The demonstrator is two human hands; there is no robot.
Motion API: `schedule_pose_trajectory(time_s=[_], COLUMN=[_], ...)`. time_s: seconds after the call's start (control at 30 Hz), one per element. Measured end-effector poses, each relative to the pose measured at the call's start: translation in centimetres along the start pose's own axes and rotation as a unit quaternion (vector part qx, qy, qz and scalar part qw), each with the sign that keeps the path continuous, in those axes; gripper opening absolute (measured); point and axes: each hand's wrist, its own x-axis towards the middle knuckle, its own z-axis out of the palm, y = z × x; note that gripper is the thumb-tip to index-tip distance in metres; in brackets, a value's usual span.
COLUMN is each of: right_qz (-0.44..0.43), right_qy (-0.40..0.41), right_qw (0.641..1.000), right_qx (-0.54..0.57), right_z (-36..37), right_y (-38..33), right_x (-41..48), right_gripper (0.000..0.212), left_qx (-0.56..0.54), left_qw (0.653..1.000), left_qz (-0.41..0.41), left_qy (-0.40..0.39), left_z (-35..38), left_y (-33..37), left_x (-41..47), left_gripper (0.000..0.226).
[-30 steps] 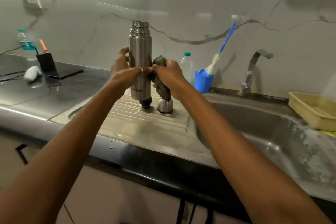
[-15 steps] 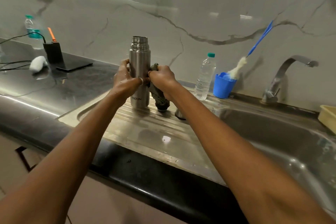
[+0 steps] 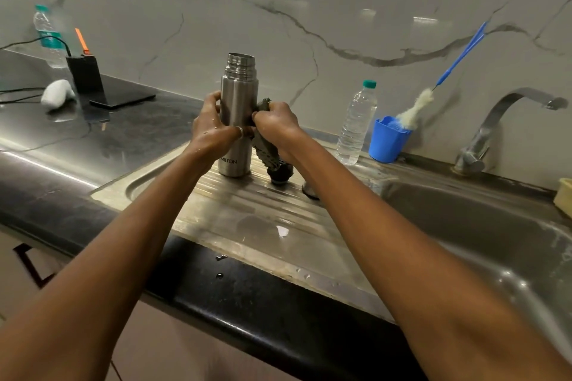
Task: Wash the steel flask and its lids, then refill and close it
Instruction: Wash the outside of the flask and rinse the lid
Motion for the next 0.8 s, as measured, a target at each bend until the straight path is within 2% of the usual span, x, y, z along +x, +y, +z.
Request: schedule_pose_trajectory(time_s=[0.23, 0.33, 0.37, 0.43, 0.53, 0.7, 0.8], right_qz=[0.017, 0.02, 0.021, 0.022, 0.031, 0.039, 0.04], right_qy=[0.015, 0.027, 0.031, 0.037, 0.031, 0.041, 0.047], right_qw=[0.999, 0.999, 0.999, 0.998, 0.998, 0.995, 0.994], right_qx=[0.022, 0.03, 0.031, 0.036, 0.046, 0.079, 0.092], right_z=[-2.1, -3.8, -4.4, -5.4, -6.7, -9.0, -10.1], right_y=[1.3, 2.3, 2.6, 3.3, 4.4, 6.1, 7.3], right_x=[-1.5, -2.5, -2.9, -3.7, -4.7, -6.2, -6.4], right_gripper=[0.019, 0.02, 0.021, 0.022, 0.023, 0.019, 0.016], left_qx=[0.046, 0.097, 0.124, 0.176, 0.233, 0.245, 0.288], left_qw=[0.998, 0.994, 0.989, 0.976, 0.96, 0.967, 0.956], left_qz=[-0.03, -0.053, -0.066, -0.079, -0.053, 0.047, 0.048], left_qy=[-0.007, 0.023, 0.044, 0.098, 0.146, 0.058, -0.028], left_z=[0.3, 0.5, 0.7, 1.3, 2.2, 4.7, 6.6], left_y=[0.7, 1.4, 1.5, 1.6, 1.1, 1.9, 2.2], left_x=[-0.2, -1.2, -1.9, -3.9, -6.4, -7.0, -6.0], left_gripper=[0.103, 0.109, 0.106, 0.085, 0.058, 0.039, 0.053])
